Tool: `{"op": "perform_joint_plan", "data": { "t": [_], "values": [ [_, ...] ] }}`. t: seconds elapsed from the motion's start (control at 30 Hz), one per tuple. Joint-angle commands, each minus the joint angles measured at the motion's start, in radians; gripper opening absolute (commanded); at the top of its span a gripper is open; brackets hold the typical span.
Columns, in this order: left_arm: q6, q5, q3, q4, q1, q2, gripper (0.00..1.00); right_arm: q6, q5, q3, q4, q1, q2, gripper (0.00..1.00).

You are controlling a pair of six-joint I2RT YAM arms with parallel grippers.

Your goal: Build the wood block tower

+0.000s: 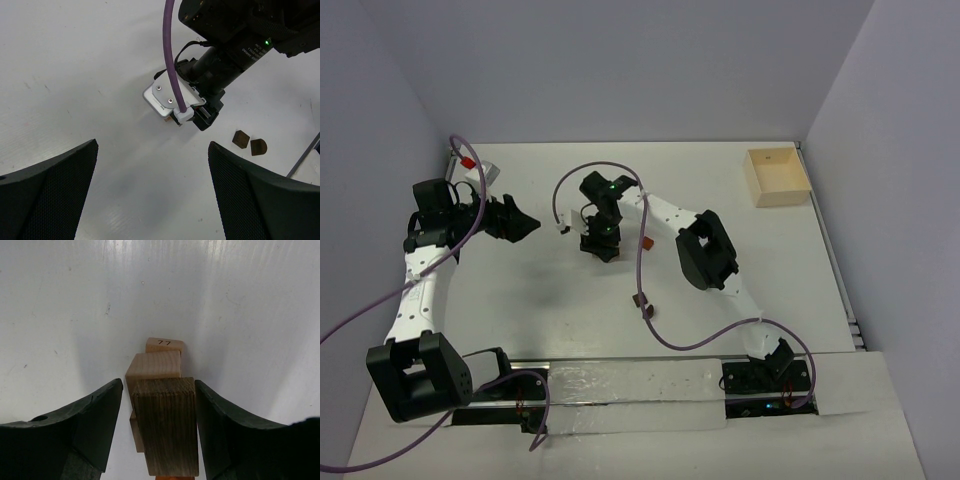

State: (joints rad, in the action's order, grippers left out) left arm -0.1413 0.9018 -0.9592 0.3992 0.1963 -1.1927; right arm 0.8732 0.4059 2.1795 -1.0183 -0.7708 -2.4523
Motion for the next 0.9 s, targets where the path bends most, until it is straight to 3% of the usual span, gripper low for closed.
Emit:
{"op": "perform_joint_plan", "data": {
  "t": [0.0,0.87],
  "values": [
    [-0.023,0.022,-0.015,-0.034,0.008,0.002,0.96,-0.003,-0.013,-0.019,0.04,-0.008,-0.005,0.64],
    [-0.026,0.016,-0.019,-0.04,0.011,-0.007,0.96,0.044,-0.026,-0.079,0.035,-0.022,0.027,0.43]
  ]
}}
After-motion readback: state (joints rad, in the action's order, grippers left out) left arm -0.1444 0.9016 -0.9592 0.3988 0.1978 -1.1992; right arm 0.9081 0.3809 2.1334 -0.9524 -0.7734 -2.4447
